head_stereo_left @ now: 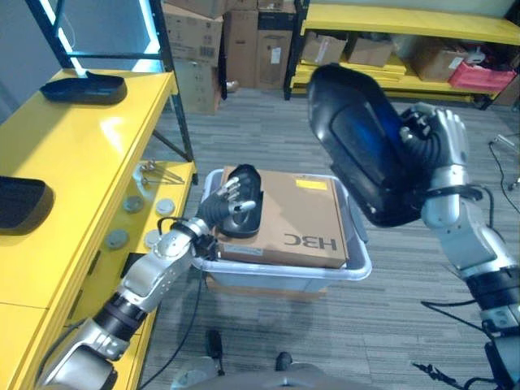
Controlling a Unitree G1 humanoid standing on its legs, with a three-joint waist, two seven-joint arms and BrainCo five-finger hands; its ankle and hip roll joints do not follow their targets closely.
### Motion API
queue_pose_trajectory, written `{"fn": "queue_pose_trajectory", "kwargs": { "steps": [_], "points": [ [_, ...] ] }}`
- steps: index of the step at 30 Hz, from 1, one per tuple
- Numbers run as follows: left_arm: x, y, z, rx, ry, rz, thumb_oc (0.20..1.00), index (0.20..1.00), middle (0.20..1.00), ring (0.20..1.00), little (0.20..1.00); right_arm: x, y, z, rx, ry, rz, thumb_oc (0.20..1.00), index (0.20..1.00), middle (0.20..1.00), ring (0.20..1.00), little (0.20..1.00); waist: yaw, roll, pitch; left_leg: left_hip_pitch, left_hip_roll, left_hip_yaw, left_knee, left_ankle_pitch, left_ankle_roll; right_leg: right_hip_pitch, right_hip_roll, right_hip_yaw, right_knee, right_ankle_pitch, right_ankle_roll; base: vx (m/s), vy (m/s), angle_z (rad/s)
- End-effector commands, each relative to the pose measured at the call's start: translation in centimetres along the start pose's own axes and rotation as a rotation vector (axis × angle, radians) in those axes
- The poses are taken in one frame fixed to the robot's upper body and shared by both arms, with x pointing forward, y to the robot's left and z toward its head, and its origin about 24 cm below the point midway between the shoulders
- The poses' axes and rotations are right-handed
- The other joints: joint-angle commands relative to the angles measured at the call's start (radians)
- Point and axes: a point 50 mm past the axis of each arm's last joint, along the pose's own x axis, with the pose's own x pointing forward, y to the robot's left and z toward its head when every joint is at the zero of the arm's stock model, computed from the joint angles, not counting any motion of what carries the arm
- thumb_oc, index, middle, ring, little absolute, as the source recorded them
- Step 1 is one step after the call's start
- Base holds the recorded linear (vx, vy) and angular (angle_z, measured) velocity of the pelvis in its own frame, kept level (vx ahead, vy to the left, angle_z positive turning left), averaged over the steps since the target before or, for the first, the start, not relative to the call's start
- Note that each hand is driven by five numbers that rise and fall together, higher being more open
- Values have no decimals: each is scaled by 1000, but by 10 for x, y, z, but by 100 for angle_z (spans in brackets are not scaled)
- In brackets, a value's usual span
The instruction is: Move parts from the plastic box to the shelf.
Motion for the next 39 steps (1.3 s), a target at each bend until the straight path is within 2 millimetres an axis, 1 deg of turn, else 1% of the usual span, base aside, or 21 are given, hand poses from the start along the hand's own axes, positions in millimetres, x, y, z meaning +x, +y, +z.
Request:
{"fn": "queue_pose_trajectory", "kwargs": {
  "steps": [1,3,5,6,9,16,17,19,21,22,24,26,32,35,39],
  "points": [
    [22,-5,21,33,-88,30,1000,1000,1000,1000,1000,32,-22,43,39,-219,-147,200,200,200,200,200,31,-27,-58,125,7,25,-2,-192,-14,-17,-5,-1,6,-48,21,6,4,-11],
    [25,-7,22,29,-92,28,1000,1000,1000,1000,1000,34,-20,48,51,-233,-144,200,200,200,200,200,30,-28,-60,126,7,26,-2,-194,-14,-15,-4,1,6,-49,21,7,3,-9],
    [31,-13,31,7,-135,20,1000,1000,1000,1000,1000,38,-11,67,108,-294,-109,200,200,200,200,200,32,-29,-65,131,6,26,-2,-198,-14,-11,-3,1,5,-54,19,14,10,-5],
    [32,-13,32,6,-138,21,1000,1000,1000,1000,1000,38,-10,68,111,-299,-105,200,200,200,200,200,32,-29,-65,131,6,26,-2,-198,-14,-11,-3,1,5,-54,19,0,0,0],
    [36,-18,38,-1,-158,23,1000,1000,1000,1000,1000,38,-1,85,161,-352,-78,200,200,200,200,200,34,-28,-64,134,7,24,-2,-200,-13,-8,-2,2,5,-57,17,0,0,0],
    [42,-27,41,-30,-161,34,1000,1000,1000,1000,1000,30,19,122,329,-450,-24,200,200,200,200,200,44,-26,-62,138,2,16,-2,-207,-10,-2,-3,-4,3,-62,16,0,0,0],
    [43,-28,41,-40,-160,28,1000,1000,1000,1000,1000,29,21,124,336,-452,-24,200,200,200,200,200,45,-26,-61,138,2,15,-2,-207,-11,-1,-3,-4,3,-63,16,0,0,0],
    [43,-30,39,-120,-164,22,1000,1000,1000,1000,1000,24,30,128,373,-437,-1,200,200,200,200,200,50,-23,-61,138,1,11,-2,-209,-10,0,-5,-7,1,-63,17,0,0,0],
    [43,-31,39,-122,-165,27,1000,1000,1000,1000,1000,22,33,128,384,-431,6,200,200,200,200,200,51,-23,-62,137,1,10,-2,-209,-10,-1,-5,-8,1,-62,17,0,0,0],
    [43,-31,38,-145,-167,18,1000,1000,1000,1000,1000,19,39,130,397,-428,29,200,200,200,200,200,53,-22,-60,138,0,8,-2,-209,-9,0,-6,-11,1,-62,17,0,0,0],
    [43,-32,39,-162,-185,18,1000,1000,1000,1000,1000,17,44,130,380,-421,29,200,200,200,200,200,56,-21,-60,136,-1,7,-2,-209,-9,0,-7,-14,0,-61,16,0,0,0],
    [41,-31,38,-206,-187,32,1000,1000,1000,1000,1000,16,45,124,347,-366,-7,200,200,200,200,200,57,-20,-60,138,-1,7,-2,-210,-8,2,-7,-14,-2,-60,16,0,0,0],
    [37,-29,41,-221,-221,39,1000,1000,1000,1000,1000,20,39,96,250,-240,-116,200,200,200,200,200,54,-22,-62,138,-1,7,-2,-213,-7,2,-6,-14,-3,-59,17,0,0,0],
    [36,-30,43,-224,-219,26,1000,1000,1000,1000,1000,22,35,87,222,-215,-145,200,200,200,200,200,53,-24,-63,140,-2,8,-2,-214,-6,3,-5,-14,-3,-59,17,0,0,0],
    [36,-32,44,-245,-229,-11,1000,1000,1000,1000,1000,24,33,86,227,-219,-130,200,200,200,200,200,51,-26,-64,141,-3,8,-2,-215,-6,3,-4,-13,-3,-58,17,0,0,0]
  ]
}}
